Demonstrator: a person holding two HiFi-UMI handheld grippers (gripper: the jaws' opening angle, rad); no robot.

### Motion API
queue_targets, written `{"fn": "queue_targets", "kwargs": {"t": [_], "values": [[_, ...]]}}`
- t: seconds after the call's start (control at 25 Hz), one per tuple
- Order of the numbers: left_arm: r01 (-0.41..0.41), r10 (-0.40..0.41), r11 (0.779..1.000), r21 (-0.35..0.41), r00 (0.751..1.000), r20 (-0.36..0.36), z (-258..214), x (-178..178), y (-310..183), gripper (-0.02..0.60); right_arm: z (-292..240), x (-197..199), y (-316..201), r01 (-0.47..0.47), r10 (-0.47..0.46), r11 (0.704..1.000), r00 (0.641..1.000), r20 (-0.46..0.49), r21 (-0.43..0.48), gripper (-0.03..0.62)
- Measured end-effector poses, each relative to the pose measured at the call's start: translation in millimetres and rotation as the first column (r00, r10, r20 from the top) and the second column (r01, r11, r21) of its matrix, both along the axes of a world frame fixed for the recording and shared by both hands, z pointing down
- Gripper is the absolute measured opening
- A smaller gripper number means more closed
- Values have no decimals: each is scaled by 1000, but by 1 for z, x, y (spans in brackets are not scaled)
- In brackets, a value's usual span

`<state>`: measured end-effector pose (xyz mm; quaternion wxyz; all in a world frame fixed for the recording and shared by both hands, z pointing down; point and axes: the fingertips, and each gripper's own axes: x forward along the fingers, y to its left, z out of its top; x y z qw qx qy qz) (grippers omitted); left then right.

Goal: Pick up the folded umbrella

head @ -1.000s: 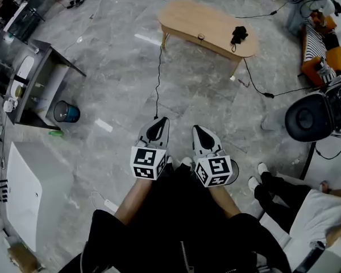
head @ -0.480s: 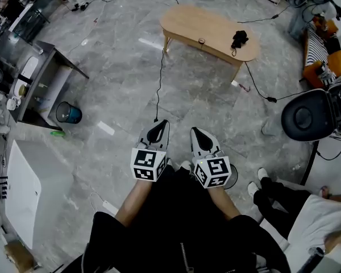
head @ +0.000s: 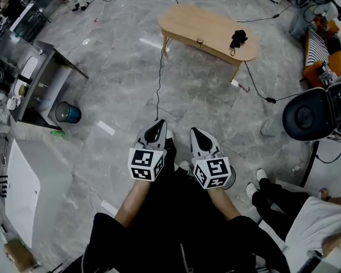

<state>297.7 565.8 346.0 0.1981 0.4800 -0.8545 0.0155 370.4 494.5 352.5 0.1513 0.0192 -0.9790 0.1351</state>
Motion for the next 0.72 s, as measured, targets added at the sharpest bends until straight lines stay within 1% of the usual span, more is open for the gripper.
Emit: {"fn": "queue_targets", "kwargs": {"t": [0.32,0.72], "values": [[-29,29,999,16,1000,10,-1,-13,-26,15,2,-18,-20,-20,20,1000,1000,3,9,11],[-51,50,998,42,998,24,-2,-72,-71,15,6,-75,-62,-38,38,999,999,-5,21,11]]}}
